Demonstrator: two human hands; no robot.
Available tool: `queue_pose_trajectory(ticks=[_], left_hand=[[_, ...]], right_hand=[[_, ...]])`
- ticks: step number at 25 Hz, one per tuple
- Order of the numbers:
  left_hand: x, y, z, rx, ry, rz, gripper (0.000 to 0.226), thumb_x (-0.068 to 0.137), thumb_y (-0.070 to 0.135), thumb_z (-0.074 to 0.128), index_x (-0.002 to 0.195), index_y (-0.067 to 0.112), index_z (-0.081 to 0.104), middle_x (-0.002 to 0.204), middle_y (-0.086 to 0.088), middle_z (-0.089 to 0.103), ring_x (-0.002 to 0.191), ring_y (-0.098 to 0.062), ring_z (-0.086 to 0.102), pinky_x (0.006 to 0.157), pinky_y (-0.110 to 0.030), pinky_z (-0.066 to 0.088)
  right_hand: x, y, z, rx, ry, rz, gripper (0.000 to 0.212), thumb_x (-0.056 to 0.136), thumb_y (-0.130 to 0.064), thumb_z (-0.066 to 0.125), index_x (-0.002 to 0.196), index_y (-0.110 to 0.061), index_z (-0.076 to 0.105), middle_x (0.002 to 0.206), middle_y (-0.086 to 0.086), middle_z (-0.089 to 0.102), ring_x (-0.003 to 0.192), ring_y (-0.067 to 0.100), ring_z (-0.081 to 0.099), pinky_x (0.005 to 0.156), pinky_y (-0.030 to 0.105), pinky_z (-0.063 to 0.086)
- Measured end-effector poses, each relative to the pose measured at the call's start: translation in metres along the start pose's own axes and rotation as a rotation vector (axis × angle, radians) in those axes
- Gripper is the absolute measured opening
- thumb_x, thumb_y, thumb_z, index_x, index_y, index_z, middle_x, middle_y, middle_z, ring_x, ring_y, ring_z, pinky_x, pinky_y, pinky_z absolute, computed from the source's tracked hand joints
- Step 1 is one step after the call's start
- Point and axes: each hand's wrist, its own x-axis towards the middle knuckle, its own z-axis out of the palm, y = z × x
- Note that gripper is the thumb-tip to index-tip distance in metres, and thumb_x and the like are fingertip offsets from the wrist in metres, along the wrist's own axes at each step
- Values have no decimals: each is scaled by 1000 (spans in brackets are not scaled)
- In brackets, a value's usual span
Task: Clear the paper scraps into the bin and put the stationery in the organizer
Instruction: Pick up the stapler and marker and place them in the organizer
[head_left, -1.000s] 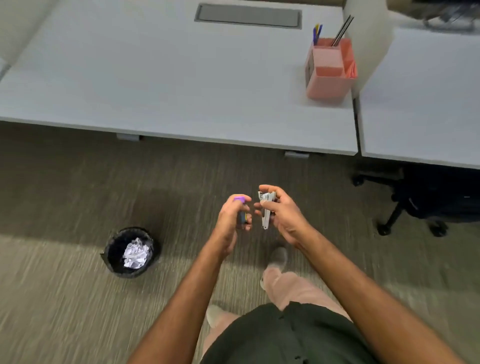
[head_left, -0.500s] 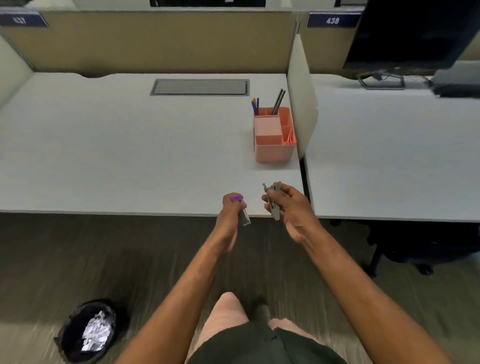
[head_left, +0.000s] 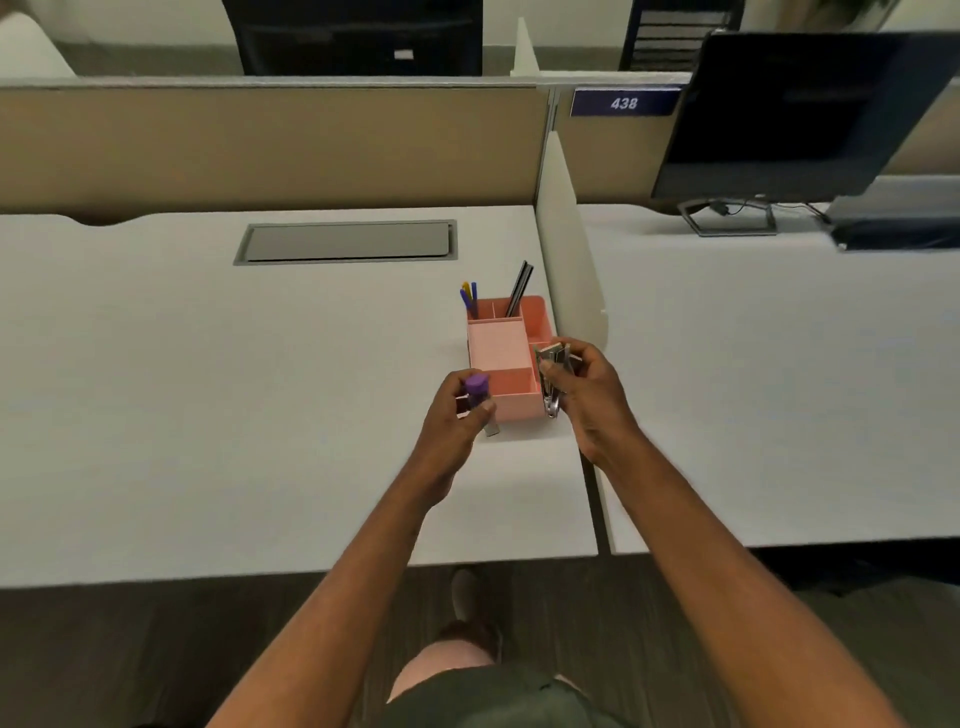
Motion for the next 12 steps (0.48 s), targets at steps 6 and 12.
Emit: queue_pose_trajectory(ticks=[6,12], left_hand=[[66,7,-10,103,28,59,40,94,9,67,128,25,56,130,2,58,119,-17,55,99,-33,52],[95,3,-2,286,54,98,41,90,14,73,129,18,60,132,-1,60,119,-16,54,98,-28,41]], right_hand=[[77,-23,28,-98,75,-95,38,94,-5,70,129,-17,64,125,4,70,119,22,65,100,44,57],[120,-21,32,-364,127,-254,37,90,-11,75,125,-21,65,119,-1,71,109,16,66,89,35,60]])
